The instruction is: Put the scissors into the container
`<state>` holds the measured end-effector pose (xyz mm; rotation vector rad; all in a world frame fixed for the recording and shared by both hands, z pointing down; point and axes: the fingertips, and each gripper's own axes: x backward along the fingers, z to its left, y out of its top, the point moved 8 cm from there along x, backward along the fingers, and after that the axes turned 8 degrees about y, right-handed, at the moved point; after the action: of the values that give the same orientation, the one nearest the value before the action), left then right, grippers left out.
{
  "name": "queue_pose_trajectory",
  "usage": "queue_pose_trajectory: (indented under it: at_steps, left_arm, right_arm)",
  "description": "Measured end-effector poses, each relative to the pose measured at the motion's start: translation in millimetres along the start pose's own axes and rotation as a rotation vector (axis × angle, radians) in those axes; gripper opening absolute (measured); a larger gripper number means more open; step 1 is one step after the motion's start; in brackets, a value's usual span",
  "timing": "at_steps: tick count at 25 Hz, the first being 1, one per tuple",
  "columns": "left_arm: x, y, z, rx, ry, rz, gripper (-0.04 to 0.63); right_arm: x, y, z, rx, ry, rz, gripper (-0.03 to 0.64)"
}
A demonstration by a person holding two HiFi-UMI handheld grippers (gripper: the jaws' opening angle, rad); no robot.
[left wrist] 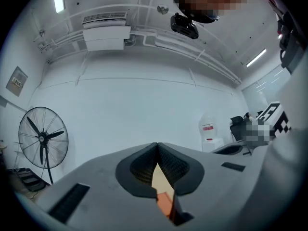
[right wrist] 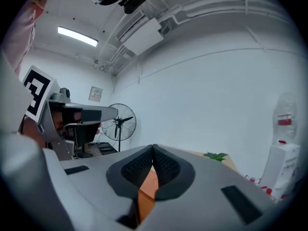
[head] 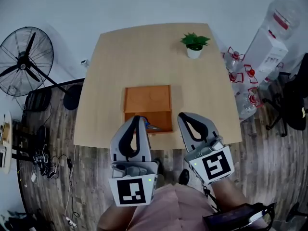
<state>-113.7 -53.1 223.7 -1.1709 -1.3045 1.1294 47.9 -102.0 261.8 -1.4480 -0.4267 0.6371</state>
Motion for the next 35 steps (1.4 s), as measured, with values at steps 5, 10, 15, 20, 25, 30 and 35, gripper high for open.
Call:
queue_pose_trajectory:
  at_steps: [5, 10, 15, 20, 25, 30, 35]
  left_arm:
    - [-1, 10, -38, -0.008, -0.070, -0.025, 0.009]
    - [-5, 15, -57, -0.012, -0.087, -0.033, 0.009]
    - [-4, 20, -64, -0.020, -0.087, -0.053, 0.009]
    - [0, 18, -67, -0.024, -0.080, -0.051, 0.009]
    - [2, 20, -66, -0.027, -0.075, -0.055, 0.009]
    - [1, 20, -68, -0.029, -0.075, -0.052, 0.009]
    - [3, 20, -68, -0.036, -0.074, -0.054, 0.009]
  right_arm:
    - [31, 6, -13, 0.028, -0.071, -0.031, 0.002]
    - [46, 8, -25, 0.024, -0.094, -0.063, 0.002]
    - [51, 10, -25, 0.040, -0.089, -0.071, 0.002]
    - [54, 9, -24, 0.038, -0.084, -0.078, 0.001]
    - [55, 10, -23, 0.038, -0.074, -0.080, 0.001]
    - [55, 10, -25, 0.043, -0.071, -0.077, 0.001]
    - [56, 10, -24, 0.045, -0.069, -0.075, 0.002]
